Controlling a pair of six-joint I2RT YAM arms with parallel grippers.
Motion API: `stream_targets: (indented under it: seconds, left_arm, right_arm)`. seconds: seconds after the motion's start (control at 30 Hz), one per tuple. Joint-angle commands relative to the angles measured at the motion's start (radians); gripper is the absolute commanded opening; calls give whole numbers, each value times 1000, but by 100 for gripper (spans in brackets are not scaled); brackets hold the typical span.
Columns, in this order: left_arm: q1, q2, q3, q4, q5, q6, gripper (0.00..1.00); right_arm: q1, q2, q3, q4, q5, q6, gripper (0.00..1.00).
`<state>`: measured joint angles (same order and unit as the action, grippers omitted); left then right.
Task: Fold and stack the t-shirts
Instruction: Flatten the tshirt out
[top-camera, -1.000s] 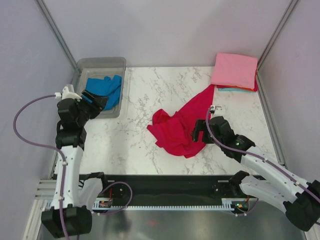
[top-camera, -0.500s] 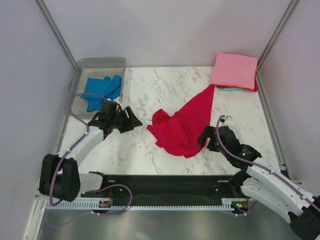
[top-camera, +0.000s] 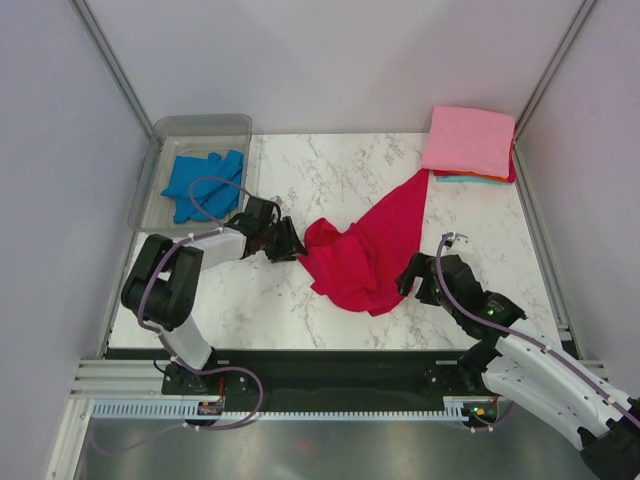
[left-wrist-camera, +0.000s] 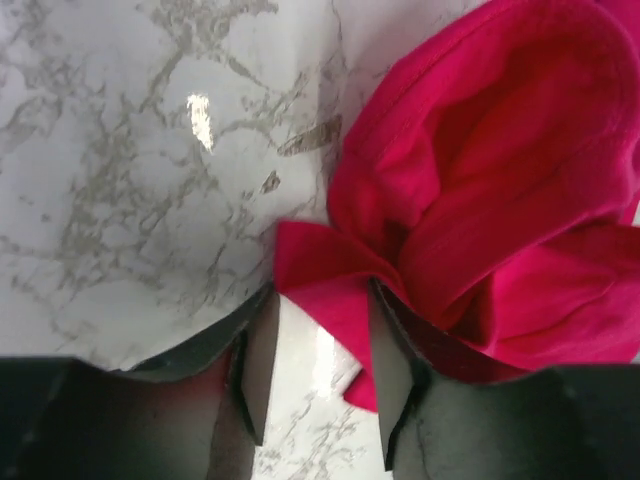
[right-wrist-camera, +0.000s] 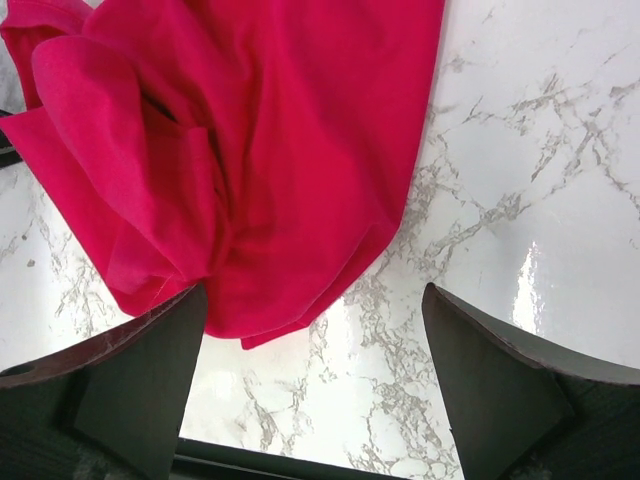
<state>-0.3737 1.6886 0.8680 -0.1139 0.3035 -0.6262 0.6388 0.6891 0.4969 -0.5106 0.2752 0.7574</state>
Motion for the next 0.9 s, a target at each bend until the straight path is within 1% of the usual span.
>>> stream_targets:
  seconds: [0.0,0.03,0.1,0.13,0.2,0.23,0.3,0.33,0.37,0.4,0.43,0.47,0.53,0.57,0.63,0.7,0.73,0.8,0.83,0.87]
  left_arm:
    - [-17,72,35,75,-32,-17,46]
    - [-21,85,42,83,-27,-20,27]
    - [-21,101,55,95,-3,-20,8]
    - [-22,89,57,89,6,-24,2]
    - [-24,18,51,56,-1,-38,2]
    - [-28,-94,57,-23,-21,-43,2]
    - [-30,-209,124,-131,-82,-30,2]
    - [-28,-333,161,-267,-151,-23,2]
    - [-27,-384,254,-329,-194,-3,2]
    - [-25,-441,303,-398,-239,6,2]
    - [-25,-530,348,-484,-341,16,2]
    - [-25,-579,408,-516,-384,31,2]
    - [-19,-644,442,-562,-452,42,2]
    - [-18,-691,456,-611,-492,46,2]
    - [-16,-730,434,-639,-500,45,2]
    - [-16,-777,353,-667,-489,30,2]
    - [-16,-793,285,-675,-475,25,2]
    - [-14,-837,214,-685,-452,14,2]
    - [-16,-854,142,-684,-417,11,2]
    - [-14,-871,109,-684,-402,16,2]
  right_arm:
    - [2,9,8,-3,36,-16,96]
    - [2,13,8,-2,33,-18,96]
    - [2,26,11,0,32,-20,96]
    - [2,29,11,0,35,-21,96]
    - [2,26,12,-3,35,-21,96]
    - [2,24,12,-5,38,-21,96]
    - [2,17,17,-16,47,-13,96]
    - [2,12,22,-20,59,-10,97]
    - [2,10,31,-31,65,-6,97]
    - [2,13,35,-34,71,-1,97]
    - [2,18,43,-35,76,-1,97]
    - [2,30,52,-39,76,3,97]
    - [2,44,61,-43,84,10,97]
    - [2,59,66,-45,85,14,97]
    - [2,78,69,-43,91,28,97]
    - [2,105,78,-40,91,33,97]
    - [2,115,83,-40,91,31,97]
    - [2,136,95,-39,88,26,97]
    - [2,138,98,-37,84,20,97]
    - [4,139,100,-26,78,16,97]
